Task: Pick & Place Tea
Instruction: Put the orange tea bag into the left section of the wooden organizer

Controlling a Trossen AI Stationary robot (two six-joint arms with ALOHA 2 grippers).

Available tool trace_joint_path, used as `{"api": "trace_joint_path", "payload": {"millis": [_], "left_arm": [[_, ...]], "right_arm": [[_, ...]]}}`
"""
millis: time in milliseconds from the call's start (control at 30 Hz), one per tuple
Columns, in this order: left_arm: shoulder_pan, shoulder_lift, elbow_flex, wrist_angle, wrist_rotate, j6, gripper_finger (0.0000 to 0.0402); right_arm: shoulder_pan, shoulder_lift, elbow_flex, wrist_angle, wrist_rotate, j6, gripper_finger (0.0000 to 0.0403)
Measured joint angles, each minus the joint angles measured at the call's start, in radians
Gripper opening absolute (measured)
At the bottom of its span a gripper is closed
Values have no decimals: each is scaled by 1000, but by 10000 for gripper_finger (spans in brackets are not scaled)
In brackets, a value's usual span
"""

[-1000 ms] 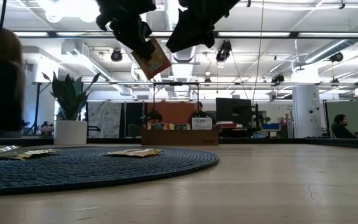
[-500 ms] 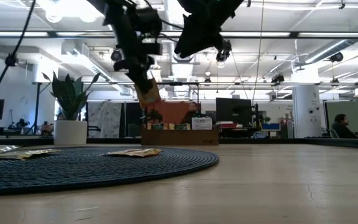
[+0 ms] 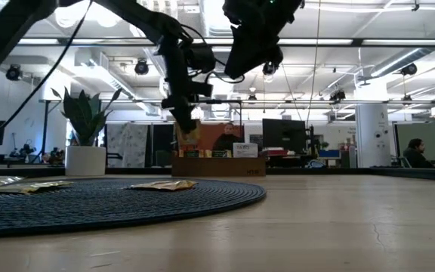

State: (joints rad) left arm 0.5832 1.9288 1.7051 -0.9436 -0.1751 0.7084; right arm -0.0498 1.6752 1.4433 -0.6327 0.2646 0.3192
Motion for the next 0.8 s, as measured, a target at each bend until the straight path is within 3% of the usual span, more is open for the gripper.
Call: {"api": "trace_joint_path", "payload": {"millis": [500, 800], "left_arm": [[37, 76, -4, 79, 32, 30, 0], [42, 83, -6, 19, 99, 22, 0]], "right_arm": [[-1, 0, -29, -16, 0, 3, 84], [-1, 0, -72, -16, 0, 1, 72]]}}
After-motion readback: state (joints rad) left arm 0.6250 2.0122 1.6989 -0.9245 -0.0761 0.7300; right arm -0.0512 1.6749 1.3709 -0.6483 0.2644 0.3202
